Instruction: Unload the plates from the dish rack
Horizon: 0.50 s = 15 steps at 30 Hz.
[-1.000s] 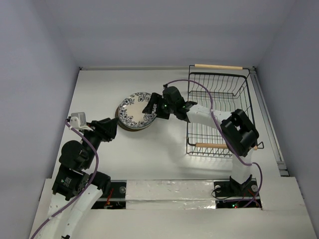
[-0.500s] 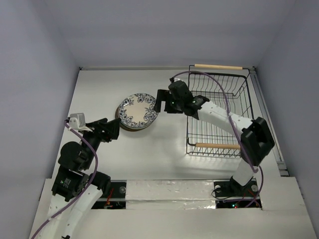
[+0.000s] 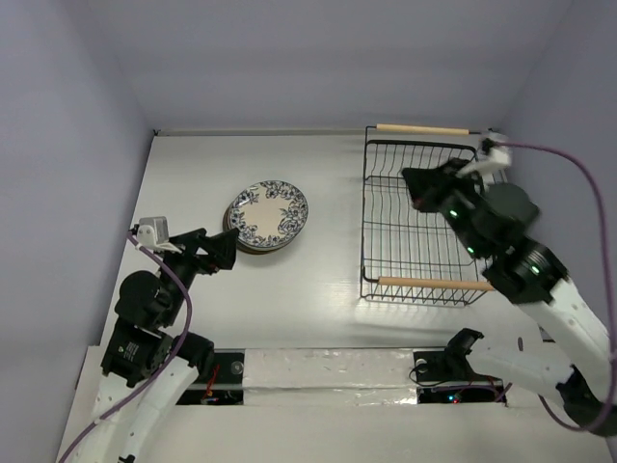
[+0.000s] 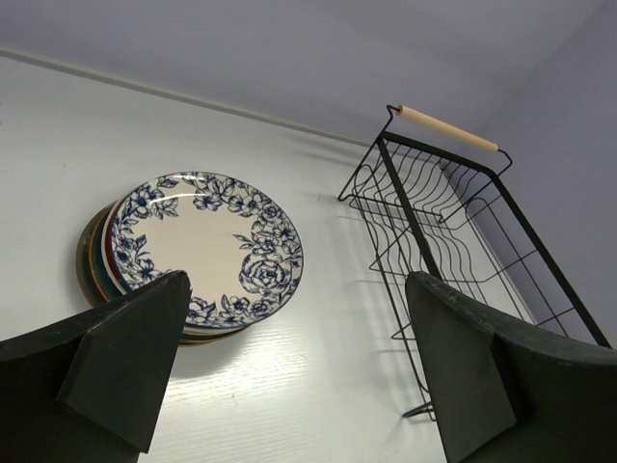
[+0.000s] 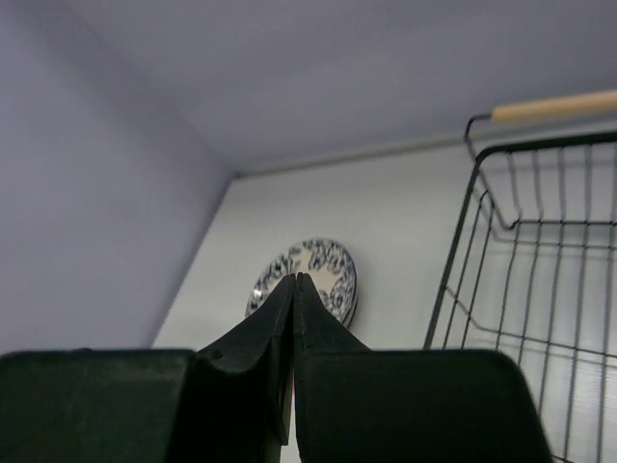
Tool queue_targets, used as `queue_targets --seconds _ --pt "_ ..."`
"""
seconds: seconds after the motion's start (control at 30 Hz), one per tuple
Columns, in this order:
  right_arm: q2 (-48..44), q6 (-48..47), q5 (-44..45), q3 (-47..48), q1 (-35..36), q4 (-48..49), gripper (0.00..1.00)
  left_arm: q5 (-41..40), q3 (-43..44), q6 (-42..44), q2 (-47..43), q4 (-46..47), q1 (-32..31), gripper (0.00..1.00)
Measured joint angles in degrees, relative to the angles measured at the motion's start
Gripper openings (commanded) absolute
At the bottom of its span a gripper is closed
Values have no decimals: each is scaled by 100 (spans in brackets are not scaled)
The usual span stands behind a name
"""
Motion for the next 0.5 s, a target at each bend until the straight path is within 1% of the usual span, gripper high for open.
queue_targets --seconds 0.07,0.1,0.17,0.2,0.23,0.27,0.3,0.33,0.4,0.5 --pt "-820 -68 424 -181 0 15 17 0 2 11 57 0 0 94" --pt "-1172 -98 623 -262 0 15 32 -4 11 17 85 -9 0 94" --pt "-1869 -138 1119 -487 0 63 52 -11 66 26 166 -55 0 95" --pt "-2221 -146 1379 -608 0 85 70 -13 116 35 212 -72 0 95" --pt "-2544 -133 1637 -743 0 118 77 -13 168 42 258 -85 0 96" --pt "-2844 -155 1886 -883 0 125 82 -20 232 44 306 -83 0 96" --pt "-3077 -162 2109 -1008 0 125 91 -22 291 59 343 -79 0 96" --pt "-3287 -136 2308 -1134 0 136 95 -22 348 68 378 -72 0 97" --pt "-3587 -142 2623 -1401 0 166 99 -24 415 90 428 -24 0 96" --pt "-3832 -146 2852 -1755 0 162 100 -28 431 98 516 37 0 99"
